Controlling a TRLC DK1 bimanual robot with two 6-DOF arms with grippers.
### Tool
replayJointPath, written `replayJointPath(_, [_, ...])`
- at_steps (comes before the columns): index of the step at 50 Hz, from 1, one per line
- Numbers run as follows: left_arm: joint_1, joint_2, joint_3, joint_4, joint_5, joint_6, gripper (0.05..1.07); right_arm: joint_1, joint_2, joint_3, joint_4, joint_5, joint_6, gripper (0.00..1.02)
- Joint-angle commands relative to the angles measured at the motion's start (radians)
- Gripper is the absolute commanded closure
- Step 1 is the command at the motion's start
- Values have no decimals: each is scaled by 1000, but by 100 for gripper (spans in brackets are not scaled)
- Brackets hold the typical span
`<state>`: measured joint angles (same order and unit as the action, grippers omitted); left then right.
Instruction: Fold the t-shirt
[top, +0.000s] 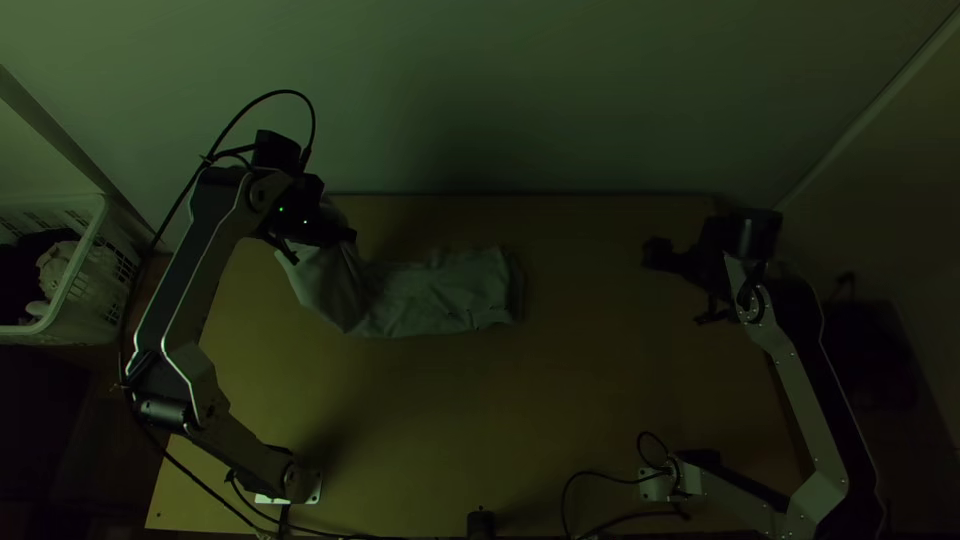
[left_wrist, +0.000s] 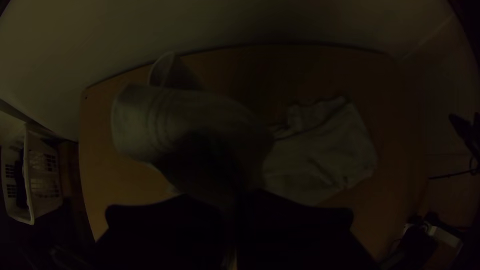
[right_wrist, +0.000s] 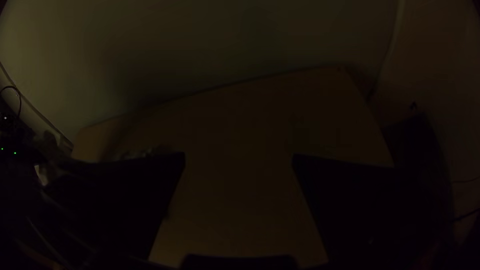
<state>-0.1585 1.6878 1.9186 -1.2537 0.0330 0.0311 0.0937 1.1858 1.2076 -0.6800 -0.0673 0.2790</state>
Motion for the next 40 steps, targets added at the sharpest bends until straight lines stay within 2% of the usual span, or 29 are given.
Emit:
replayJointPath(1, [-69, 70, 106, -49, -44, -73, 105, -9, -45, -39, 10, 6, -8, 4])
replayJointPath(9, [-185, 159, 203, -55, -133, -128, 105, -9, -94, -80, 10, 6, -6, 4])
replayJointPath(23, [-348, 309, 338, -66, -134, -229, 105, -9, -170, -155, 19, 6, 2, 4])
replayJointPath(40, [-509, 435, 365, 27, -160, -321, 104, -3, -249, -244, 36, 6, 14, 4])
